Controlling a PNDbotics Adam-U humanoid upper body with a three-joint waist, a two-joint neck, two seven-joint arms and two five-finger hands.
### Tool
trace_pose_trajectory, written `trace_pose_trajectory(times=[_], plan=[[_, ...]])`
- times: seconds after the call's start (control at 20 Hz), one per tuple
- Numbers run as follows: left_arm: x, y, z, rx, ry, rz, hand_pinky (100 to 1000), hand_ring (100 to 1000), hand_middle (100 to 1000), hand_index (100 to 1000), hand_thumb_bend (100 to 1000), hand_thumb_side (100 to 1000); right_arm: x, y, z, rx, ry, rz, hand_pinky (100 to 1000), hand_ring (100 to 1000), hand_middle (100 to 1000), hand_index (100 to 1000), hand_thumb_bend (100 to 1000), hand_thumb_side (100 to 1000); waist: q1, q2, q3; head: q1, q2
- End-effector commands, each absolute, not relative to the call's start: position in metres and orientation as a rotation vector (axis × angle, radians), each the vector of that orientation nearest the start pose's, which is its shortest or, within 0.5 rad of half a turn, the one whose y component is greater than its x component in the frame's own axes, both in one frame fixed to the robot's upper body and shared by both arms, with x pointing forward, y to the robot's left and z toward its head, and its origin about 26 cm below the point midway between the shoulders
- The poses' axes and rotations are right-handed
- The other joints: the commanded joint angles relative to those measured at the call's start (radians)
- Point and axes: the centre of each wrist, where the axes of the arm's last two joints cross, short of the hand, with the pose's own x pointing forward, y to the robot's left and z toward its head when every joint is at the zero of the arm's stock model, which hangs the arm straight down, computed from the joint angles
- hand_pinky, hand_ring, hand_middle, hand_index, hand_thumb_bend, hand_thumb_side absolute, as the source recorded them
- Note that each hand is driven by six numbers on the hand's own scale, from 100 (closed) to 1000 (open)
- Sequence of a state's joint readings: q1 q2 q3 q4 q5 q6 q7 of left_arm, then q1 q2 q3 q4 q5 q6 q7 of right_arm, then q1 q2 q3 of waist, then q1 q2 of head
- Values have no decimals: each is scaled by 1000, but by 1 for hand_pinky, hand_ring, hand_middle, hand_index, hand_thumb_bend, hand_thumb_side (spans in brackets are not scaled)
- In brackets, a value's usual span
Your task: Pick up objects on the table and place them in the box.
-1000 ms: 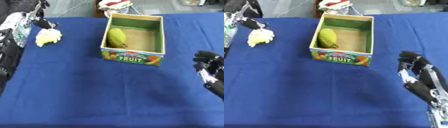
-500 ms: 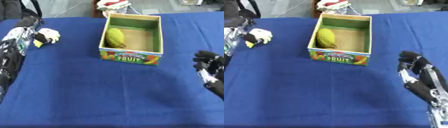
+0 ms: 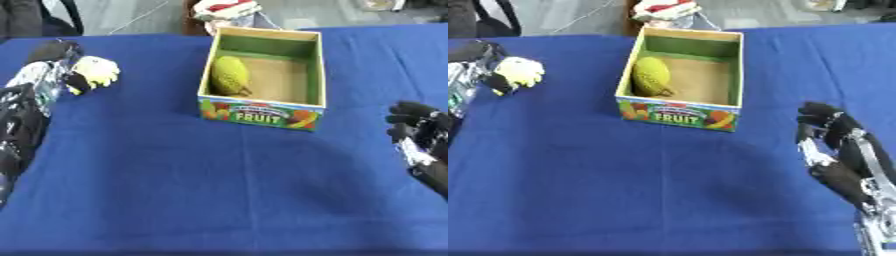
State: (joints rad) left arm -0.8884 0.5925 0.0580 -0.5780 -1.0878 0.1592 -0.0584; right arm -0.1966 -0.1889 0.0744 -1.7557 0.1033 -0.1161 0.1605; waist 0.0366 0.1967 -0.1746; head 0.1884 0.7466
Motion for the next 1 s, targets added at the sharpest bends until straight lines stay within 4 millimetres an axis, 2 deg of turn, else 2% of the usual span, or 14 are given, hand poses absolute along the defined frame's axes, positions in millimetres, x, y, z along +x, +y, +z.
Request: trace_pose_trajectory(times=[0.05,0.15,0.3,0.45,0.55,0.6,0.65,1.0], plan=[[454,430,143,1339,-888,-876,655,593,617,778,466,114,316,-241,103,-27,-2029,523,735,794,764,832,100,365,-2,-14,0,0,-2],[453,430,139,1345,-883,-873,647,582,604,769,450,100,316,-241,103,-27,-2029,522,735,794,764,832,100,365,-4,-14,-1,0,-2],[453,428,138,1365,-902,-858,592,522,528,702,330,100,316,-241,103,-27,-2029,521,735,794,764,832,100,366,-6,-14,-1,0,-2],[455,424,147,1385,-967,-849,575,504,505,681,270,100,316,-241,103,-27,-2028,520,735,794,764,832,100,368,-6,-14,0,0,-1],[457,420,160,1395,-1031,-862,568,500,498,677,247,100,316,-241,103,-28,-2027,521,735,794,764,832,100,367,-6,-15,1,-1,-1],[458,417,169,1400,-1071,-871,564,496,495,675,100,313,316,-241,103,-27,-2027,522,735,794,764,832,100,369,-6,-15,2,-1,0],[458,413,178,1405,-1110,-878,563,494,490,674,241,100,316,-241,103,-27,-2027,522,735,794,764,832,100,368,-6,-15,2,-1,0],[456,368,247,1445,-1389,-1010,569,495,491,678,245,100,315,-241,102,-27,-2024,525,735,794,765,832,100,372,-3,-18,1,-3,2]])
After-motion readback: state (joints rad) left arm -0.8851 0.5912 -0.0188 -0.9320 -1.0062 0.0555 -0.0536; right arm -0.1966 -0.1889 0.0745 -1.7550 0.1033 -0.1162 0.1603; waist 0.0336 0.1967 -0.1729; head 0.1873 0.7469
